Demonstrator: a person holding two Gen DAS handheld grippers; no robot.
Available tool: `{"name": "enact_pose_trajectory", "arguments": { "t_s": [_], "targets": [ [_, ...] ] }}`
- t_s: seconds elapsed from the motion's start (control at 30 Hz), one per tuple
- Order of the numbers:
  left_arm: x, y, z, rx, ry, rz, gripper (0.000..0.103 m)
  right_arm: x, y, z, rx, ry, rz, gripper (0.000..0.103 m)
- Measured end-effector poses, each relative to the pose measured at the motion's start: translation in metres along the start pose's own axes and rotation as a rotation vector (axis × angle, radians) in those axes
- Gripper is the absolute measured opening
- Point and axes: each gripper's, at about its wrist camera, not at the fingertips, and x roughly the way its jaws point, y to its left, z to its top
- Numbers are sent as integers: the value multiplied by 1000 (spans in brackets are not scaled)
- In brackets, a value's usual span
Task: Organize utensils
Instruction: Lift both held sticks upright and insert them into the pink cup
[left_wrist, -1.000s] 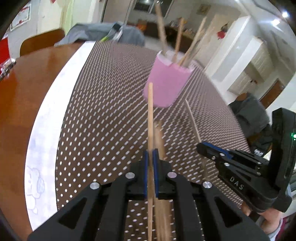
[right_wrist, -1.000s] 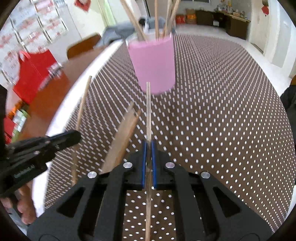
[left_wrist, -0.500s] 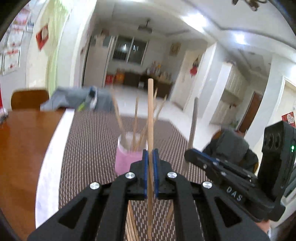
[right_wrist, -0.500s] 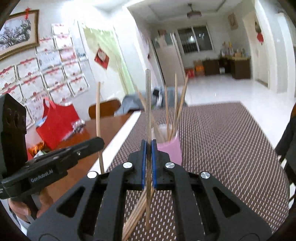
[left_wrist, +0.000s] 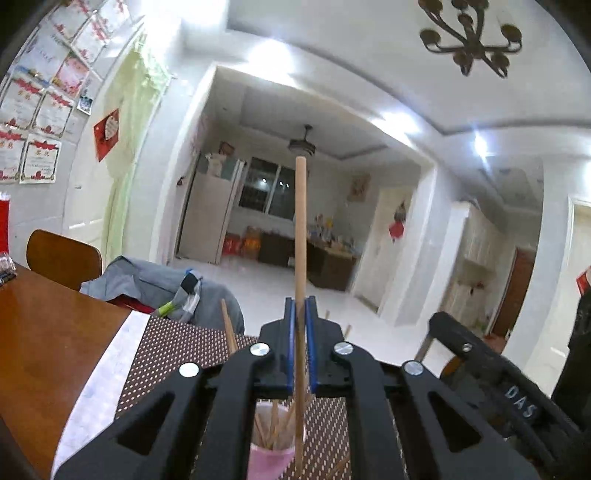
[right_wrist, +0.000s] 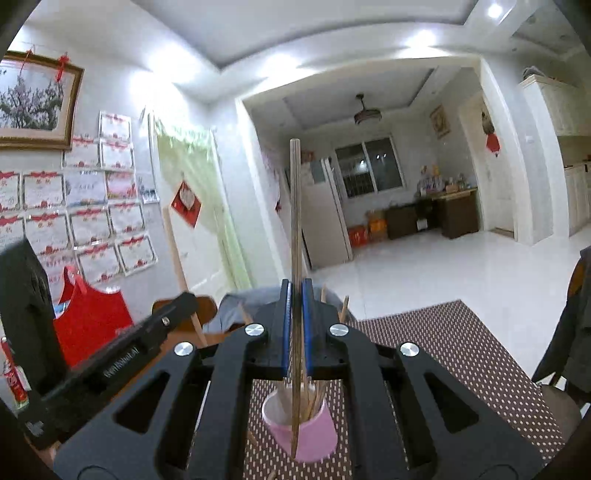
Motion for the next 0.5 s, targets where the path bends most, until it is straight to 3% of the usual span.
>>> {"name": "enact_pose_trajectory", "arguments": {
  "t_s": [0.17,0.5],
  "targets": [
    [17,12,-10,-26,-63,31,6,15,-2,-7,3,-54,1,6],
    [48,26,-33,27,-42,94,6,39,-6,-29,20,-101,-12,6]
  ]
}}
